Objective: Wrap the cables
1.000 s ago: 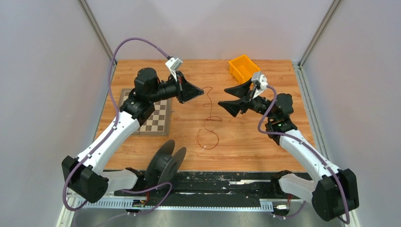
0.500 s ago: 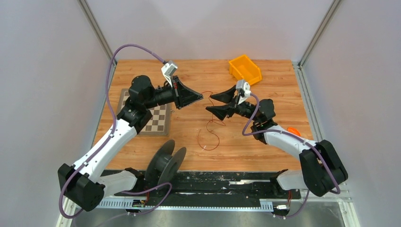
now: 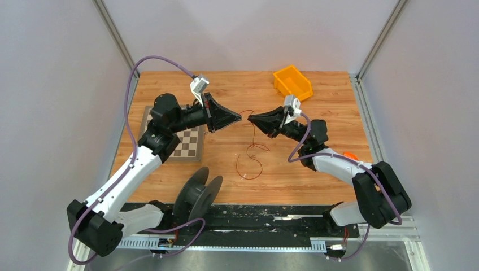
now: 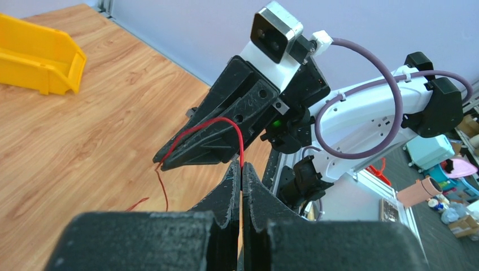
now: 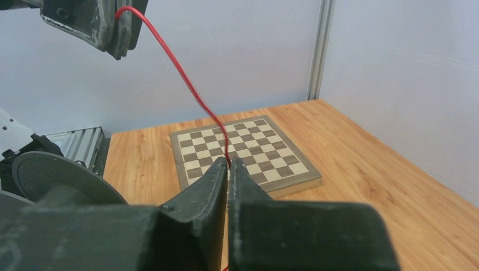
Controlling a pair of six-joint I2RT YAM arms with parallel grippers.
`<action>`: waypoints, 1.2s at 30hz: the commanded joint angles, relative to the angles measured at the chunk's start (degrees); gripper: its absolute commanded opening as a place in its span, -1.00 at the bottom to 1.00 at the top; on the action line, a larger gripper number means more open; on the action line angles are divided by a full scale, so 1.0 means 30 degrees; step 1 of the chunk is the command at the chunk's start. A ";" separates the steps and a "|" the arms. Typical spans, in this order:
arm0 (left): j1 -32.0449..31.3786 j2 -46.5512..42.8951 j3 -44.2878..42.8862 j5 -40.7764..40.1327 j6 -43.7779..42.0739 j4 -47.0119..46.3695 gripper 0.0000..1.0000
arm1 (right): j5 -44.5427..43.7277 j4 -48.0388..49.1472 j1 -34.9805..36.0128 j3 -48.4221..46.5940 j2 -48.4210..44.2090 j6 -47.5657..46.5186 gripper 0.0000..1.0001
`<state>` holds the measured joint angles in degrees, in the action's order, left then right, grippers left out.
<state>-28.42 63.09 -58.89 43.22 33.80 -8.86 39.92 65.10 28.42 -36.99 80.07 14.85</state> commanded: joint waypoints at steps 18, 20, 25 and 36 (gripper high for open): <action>-0.0032 -0.0970 0.0006 0.0019 0.0766 -0.1027 -1.00 | 0.1366 0.1961 0.0328 -0.0694 0.0846 0.0836 -0.74; -0.0019 -0.0963 0.0021 -0.0028 0.0736 -0.0843 -1.00 | 0.1237 0.2406 0.0315 -0.0538 0.0796 0.1110 -0.98; 0.0006 -0.1455 -0.0053 -0.0713 -0.0152 0.0743 -1.00 | -0.0275 0.2449 0.0272 0.0163 0.0029 0.1655 -1.00; -0.0012 -0.4056 -0.3066 -0.9628 -0.5895 1.7539 0.28 | -0.3023 -1.0252 -0.1007 -0.0086 -0.4737 -0.1242 -1.00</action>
<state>-28.42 55.07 -63.90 27.31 23.81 22.46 34.57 51.37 25.67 -35.53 70.89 16.60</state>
